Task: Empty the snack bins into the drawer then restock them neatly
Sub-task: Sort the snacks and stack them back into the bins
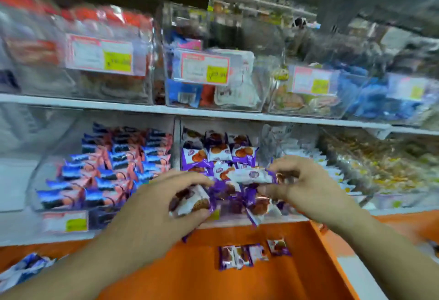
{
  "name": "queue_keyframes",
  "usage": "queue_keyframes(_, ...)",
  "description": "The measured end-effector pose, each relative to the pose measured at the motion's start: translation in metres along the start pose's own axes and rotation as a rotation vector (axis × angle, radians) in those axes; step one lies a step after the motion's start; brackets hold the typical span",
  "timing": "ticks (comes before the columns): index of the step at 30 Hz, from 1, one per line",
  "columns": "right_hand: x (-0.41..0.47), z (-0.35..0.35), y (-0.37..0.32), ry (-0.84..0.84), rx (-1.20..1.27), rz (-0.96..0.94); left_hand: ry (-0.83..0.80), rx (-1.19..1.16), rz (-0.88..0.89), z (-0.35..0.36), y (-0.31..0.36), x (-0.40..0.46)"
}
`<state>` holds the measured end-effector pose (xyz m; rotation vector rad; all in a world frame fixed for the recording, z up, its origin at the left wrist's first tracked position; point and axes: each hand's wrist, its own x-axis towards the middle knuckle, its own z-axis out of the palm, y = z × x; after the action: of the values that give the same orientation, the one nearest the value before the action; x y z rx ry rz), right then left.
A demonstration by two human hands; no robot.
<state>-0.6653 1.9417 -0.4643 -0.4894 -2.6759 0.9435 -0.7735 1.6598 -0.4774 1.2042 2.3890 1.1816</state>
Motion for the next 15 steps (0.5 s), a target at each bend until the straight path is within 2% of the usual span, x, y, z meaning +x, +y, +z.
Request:
queue_keyframes(2,0.018,0.005,-0.016,0.059,-0.006,0.033,0.127,0.039,0.032,0.0,-0.006,0.016)
queue_keyframes(6,0.044,0.03,-0.018,0.095,-0.146,0.082,0.208,0.147,0.09,0.008,-0.01,0.059)
queue_keyframes(9,0.059,0.043,-0.007,0.067,-0.25,0.108,0.166,0.229,0.075,0.018,-0.022,0.081)
queue_keyframes(15,0.057,0.047,0.008,0.103,-0.335,0.022,0.058,0.621,0.029,0.03,-0.044,0.104)
